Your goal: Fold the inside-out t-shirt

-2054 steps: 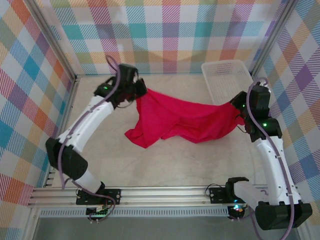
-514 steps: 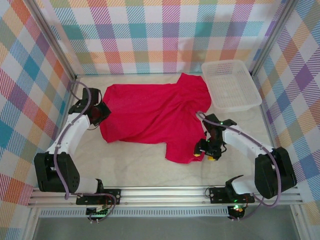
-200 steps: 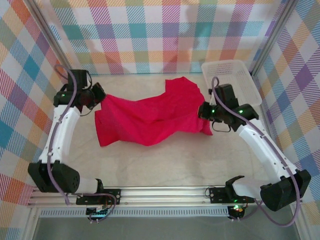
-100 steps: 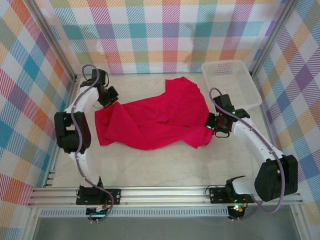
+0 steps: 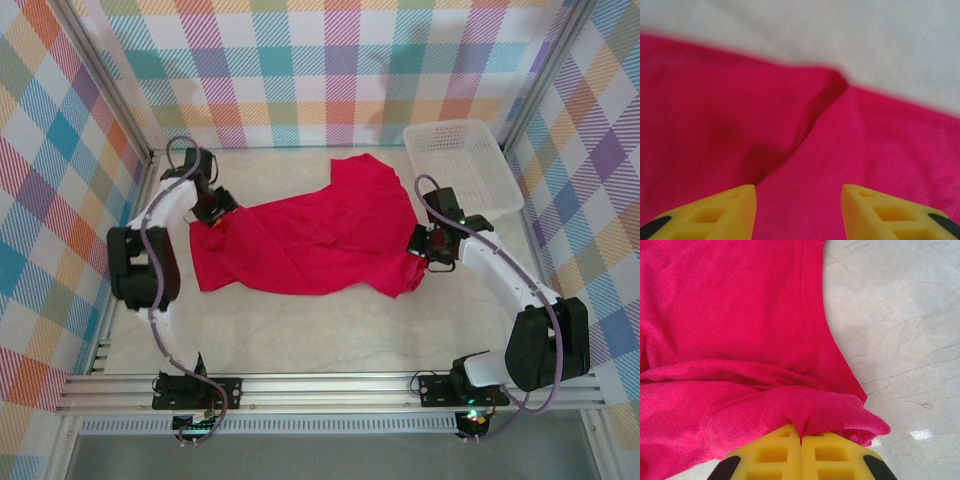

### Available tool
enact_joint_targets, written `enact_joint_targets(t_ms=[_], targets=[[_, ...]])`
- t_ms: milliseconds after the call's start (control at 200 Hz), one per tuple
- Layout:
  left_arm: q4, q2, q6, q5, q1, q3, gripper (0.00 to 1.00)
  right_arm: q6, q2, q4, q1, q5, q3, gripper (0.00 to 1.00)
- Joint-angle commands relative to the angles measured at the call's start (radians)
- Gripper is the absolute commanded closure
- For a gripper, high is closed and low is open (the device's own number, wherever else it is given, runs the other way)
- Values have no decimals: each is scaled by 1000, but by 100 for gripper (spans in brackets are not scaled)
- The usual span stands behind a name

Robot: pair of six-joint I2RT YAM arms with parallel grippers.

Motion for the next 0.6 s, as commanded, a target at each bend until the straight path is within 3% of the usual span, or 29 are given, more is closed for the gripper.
enact_joint_targets(t_ms=[0,105,195,595], targets=[[7,-179,10,-18,-5,-187,54,3,-1,12,-5,-32,40,100],[49,-251,0,28,-7,-326,56,4,2,14,-5,-43,45,100],[56,-249,3,0,-5,-370,56,9,-1,16,-5,-56,44,100],[111,-69,-13,-35,-14,-335,56,10,-58,-1,-4,-69,36,100]])
